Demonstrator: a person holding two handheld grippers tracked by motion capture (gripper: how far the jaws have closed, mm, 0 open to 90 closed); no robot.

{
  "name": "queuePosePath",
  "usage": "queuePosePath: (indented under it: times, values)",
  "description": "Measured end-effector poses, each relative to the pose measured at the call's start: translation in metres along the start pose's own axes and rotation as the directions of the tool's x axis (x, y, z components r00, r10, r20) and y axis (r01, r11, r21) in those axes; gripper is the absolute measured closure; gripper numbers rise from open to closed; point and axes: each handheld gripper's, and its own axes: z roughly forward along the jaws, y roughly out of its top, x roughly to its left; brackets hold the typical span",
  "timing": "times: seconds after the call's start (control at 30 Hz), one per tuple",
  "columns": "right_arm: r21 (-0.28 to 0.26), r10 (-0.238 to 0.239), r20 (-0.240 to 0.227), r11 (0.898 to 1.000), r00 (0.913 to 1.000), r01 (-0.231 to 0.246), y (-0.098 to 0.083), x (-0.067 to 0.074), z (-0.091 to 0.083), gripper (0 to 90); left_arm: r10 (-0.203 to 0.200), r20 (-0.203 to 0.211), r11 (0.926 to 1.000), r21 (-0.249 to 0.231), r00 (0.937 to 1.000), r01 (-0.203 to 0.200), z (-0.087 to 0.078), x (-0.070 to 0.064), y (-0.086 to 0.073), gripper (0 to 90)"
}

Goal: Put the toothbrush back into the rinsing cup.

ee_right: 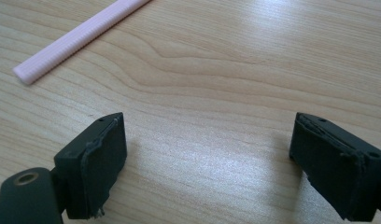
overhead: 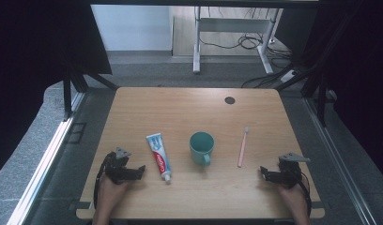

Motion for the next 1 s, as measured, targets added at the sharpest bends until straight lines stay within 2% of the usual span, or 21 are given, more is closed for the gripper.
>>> queuePosePath:
  times: [0.67,1.0]
  values:
    - [0.0,-0.005,-0.008,1.0,1.0,0.005,-0.0001,-0.0001,-0.0001,10.3,-0.003,-0.001,1.0,0.0,1.0,0.003,-0.0001,-0.0003,-0.0001,0.0]
    - [0.007,-0.019,-0.024,1.0,0.9995,0.019,0.0004,-0.0004,0.0007,6.8,-0.003,-0.002,1.0,0.0,1.0,0.003,-0.0001,-0.0003,-0.0001,0.0]
